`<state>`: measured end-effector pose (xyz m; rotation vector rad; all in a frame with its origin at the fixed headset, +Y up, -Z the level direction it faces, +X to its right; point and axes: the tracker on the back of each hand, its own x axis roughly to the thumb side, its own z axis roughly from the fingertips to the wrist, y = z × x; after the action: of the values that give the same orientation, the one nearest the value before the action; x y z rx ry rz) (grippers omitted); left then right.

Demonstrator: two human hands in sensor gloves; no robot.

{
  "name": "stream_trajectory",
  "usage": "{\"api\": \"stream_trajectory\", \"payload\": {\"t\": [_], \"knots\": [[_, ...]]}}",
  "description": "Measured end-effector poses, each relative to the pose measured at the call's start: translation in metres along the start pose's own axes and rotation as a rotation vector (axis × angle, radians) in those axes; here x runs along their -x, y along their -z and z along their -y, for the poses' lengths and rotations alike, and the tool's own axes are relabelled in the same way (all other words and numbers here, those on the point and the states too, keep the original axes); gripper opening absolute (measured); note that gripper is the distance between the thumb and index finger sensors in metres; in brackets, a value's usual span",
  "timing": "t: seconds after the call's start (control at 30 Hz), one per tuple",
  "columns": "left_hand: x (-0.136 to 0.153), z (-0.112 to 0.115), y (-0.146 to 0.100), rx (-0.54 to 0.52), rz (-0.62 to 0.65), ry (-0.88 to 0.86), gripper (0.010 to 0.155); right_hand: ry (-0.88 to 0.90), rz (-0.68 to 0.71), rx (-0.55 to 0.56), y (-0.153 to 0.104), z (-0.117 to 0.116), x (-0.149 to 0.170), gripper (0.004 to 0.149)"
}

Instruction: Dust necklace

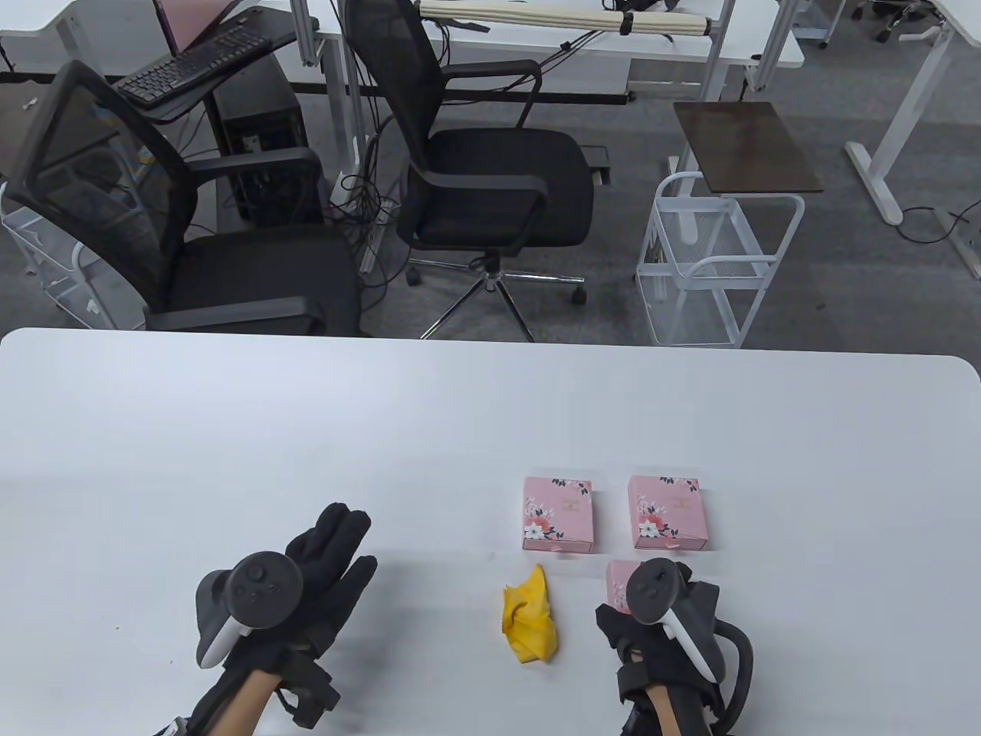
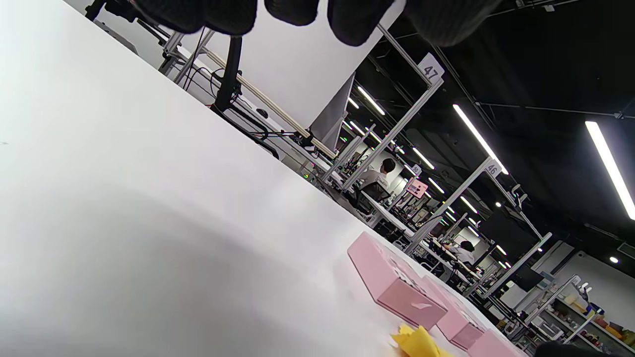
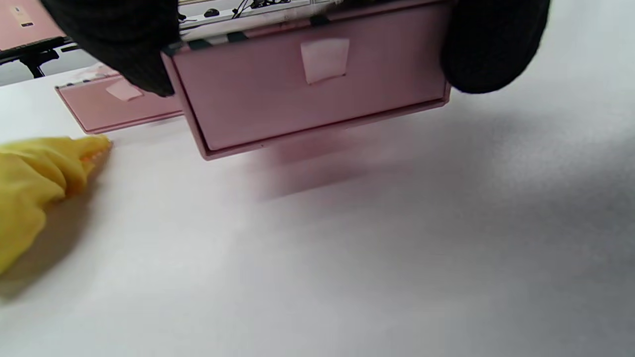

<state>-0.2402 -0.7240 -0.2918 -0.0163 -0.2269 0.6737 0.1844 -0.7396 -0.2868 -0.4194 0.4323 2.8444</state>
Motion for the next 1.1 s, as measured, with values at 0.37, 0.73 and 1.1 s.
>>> {"api": "stream_trajectory", "payload": {"t": [0.37,0.73,1.1], "knots": [[-0.001,0.000,0.000,0.000,-0.001,0.003,0.064,-0.039,0.011,-0.103,0.006,-0.013,-0.005,0.105],[-0.002,0.000,0.000,-0.003,0.008,0.009,0.064,-0.056,0.135,0.109,-0.013,0.027,-0.030,0.097],[-0.029,0.006,-0.010,-0.099,0.075,0.237,0.065,-0.112,0.461,0.470,-0.048,0.001,-0.101,0.085]]}}
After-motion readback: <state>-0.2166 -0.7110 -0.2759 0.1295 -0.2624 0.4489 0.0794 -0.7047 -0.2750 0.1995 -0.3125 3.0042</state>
